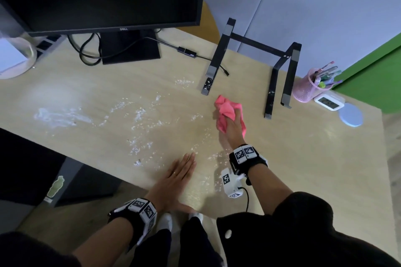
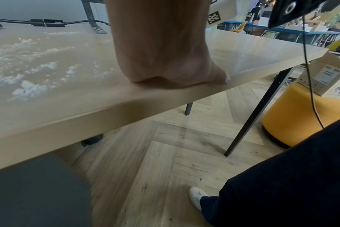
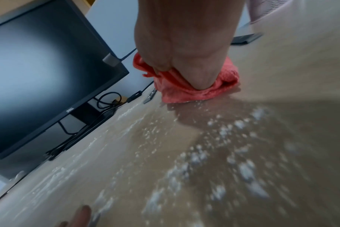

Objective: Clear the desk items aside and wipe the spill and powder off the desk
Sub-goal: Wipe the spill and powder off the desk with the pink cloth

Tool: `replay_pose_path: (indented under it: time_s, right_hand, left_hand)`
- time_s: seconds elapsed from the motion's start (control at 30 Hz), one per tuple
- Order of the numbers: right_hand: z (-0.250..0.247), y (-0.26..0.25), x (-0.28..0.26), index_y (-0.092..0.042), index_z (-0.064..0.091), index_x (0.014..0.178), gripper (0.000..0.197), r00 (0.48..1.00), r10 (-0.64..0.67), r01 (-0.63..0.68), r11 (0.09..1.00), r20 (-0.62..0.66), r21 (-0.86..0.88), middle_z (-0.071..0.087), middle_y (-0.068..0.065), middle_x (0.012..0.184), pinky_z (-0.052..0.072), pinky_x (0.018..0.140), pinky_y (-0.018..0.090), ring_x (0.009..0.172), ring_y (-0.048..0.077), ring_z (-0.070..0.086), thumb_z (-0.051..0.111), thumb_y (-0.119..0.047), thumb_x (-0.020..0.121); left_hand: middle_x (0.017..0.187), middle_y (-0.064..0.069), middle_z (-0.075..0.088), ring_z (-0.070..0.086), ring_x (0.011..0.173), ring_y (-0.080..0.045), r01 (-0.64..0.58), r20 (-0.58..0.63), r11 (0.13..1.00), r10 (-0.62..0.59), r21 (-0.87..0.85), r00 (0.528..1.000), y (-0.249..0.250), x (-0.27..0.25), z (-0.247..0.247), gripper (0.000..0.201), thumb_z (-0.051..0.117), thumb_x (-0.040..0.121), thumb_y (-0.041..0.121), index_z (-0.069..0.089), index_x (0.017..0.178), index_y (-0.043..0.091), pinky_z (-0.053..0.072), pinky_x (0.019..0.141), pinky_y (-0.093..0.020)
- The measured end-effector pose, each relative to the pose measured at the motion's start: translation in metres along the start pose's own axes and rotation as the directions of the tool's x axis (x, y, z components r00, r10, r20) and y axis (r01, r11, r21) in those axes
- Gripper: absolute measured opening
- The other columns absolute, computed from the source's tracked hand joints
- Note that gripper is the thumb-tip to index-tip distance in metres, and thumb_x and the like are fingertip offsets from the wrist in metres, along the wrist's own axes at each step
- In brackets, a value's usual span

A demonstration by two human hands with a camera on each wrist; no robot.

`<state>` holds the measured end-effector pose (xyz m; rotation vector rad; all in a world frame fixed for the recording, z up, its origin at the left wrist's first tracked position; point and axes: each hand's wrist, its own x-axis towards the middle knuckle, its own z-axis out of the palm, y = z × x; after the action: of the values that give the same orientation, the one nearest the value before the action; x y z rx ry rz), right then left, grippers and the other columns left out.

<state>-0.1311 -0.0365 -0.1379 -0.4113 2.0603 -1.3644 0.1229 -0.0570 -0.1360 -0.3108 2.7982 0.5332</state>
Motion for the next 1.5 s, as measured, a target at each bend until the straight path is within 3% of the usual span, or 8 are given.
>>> replay_pose_path:
  time_s: [0.1, 0.27, 0.43, 0.8, 0.93, 1.13, 1.27, 1.5]
  right_hand:
    - [0.009, -0.026, 0.005, -0.006, 0.041, 0.129, 0.032, 0.991, -0.08, 0.079, 0.997, 0.103, 0.019, 0.044, 0.002, 0.066, 0.033, 0.037, 0.013, 0.04, 0.001, 0.042, 0.044, -0.008, 0.097]
    - [0.006, -0.026, 0.0, -0.023, 0.061, 0.108, 0.018, 0.965, -0.062, 0.035, 0.993, 0.253, 0.11, 0.052, 0.013, 0.068, 0.038, 0.037, 0.02, 0.042, 0.014, 0.045, 0.048, -0.025, 0.096]
    - [-0.013, -0.017, -0.02, 0.0, 0.056, 0.091, 0.026, 0.927, -0.098, 0.075, 0.994, 0.362, 0.078, 0.046, 0.011, 0.065, 0.035, 0.038, 0.02, 0.039, 0.01, 0.042, 0.042, -0.02, 0.099]
    - [-0.058, 0.028, -0.097, -0.005, 0.058, 0.107, 0.024, 0.951, -0.093, 0.109, 0.993, 0.295, -0.038, 0.06, 0.0, 0.075, 0.046, 0.049, 0.021, 0.051, 0.006, 0.055, 0.043, -0.02, 0.097]
    - [-0.061, 0.042, -0.138, -0.009, 0.059, 0.109, 0.028, 0.982, -0.051, 0.054, 0.999, 0.182, -0.009, 0.065, 0.009, 0.082, 0.054, 0.062, 0.043, 0.065, 0.021, 0.061, 0.046, -0.026, 0.092]
    - [-0.048, 0.044, -0.186, -0.006, 0.044, 0.116, 0.026, 0.977, -0.012, -0.01, 0.995, 0.214, 0.101, 0.055, 0.007, 0.1, 0.053, 0.065, 0.018, 0.081, 0.013, 0.061, 0.043, 0.006, 0.092]
    - [-0.049, 0.061, -0.186, -0.031, 0.033, 0.137, 0.079, 0.956, -0.134, 0.237, 0.875, 0.26, -0.423, 0.049, -0.006, 0.132, 0.038, 0.1, 0.036, 0.125, 0.018, 0.045, 0.071, -0.052, 0.071]
    - [-0.05, 0.079, -0.186, -0.019, 0.013, 0.149, 0.096, 0.932, -0.227, 0.36, 0.65, 0.281, -0.669, -0.001, -0.004, 0.158, -0.008, 0.117, 0.043, 0.145, 0.009, -0.011, 0.022, -0.081, 0.076]
  left_hand:
    - [0.157, -0.018, 0.012, 0.004, 0.146, -0.03, 0.014, 0.01, 1.0, -0.014, 0.005, 1.0, 0.001, 0.0, -0.001, 0.126, 0.026, 0.063, 0.092, 0.019, 0.147, -0.003, 0.012, 0.113, -0.043]
    - [0.155, -0.02, 0.02, 0.016, 0.144, -0.034, 0.024, 0.006, 0.998, -0.025, 0.056, 1.0, 0.001, 0.0, 0.0, 0.121, 0.029, 0.067, 0.089, 0.025, 0.145, -0.003, 0.016, 0.111, -0.044]
    - [0.154, -0.021, 0.022, 0.019, 0.143, -0.036, 0.013, -0.013, 0.998, -0.012, 0.055, 1.0, 0.003, 0.0, -0.001, 0.122, 0.029, 0.066, 0.089, 0.028, 0.143, -0.005, 0.017, 0.111, -0.044]
    - [0.156, -0.021, 0.012, 0.008, 0.146, -0.035, 0.006, 0.026, 0.996, -0.009, 0.088, 1.0, 0.0, 0.0, 0.002, 0.126, 0.024, 0.065, 0.092, 0.019, 0.146, -0.005, 0.012, 0.113, -0.046]
    - [0.158, -0.019, -0.001, -0.003, 0.146, -0.033, -0.003, 0.016, 0.997, 0.002, 0.083, 1.0, -0.002, 0.0, 0.007, 0.131, 0.025, 0.062, 0.094, 0.006, 0.148, -0.002, 0.006, 0.115, -0.045]
    - [0.155, -0.014, -0.022, -0.021, 0.144, -0.024, -0.028, -0.024, 0.999, 0.029, 0.041, 0.999, -0.004, 0.0, 0.012, 0.131, 0.025, 0.063, 0.094, -0.011, 0.147, 0.001, -0.007, 0.116, -0.04]
    - [0.158, -0.015, -0.009, -0.005, 0.147, -0.027, 0.02, -0.13, 0.998, -0.011, 0.067, 0.991, -0.016, -0.015, 0.004, 0.104, 0.024, 0.082, 0.077, 0.002, 0.149, 0.0, -0.001, 0.116, -0.041]
    - [0.157, -0.02, -0.011, -0.008, 0.146, -0.03, 0.276, -0.1, 0.957, -0.268, 0.085, 0.958, -0.089, -0.076, -0.009, 0.122, 0.025, 0.072, 0.088, -0.003, 0.147, -0.004, -0.006, 0.116, -0.041]
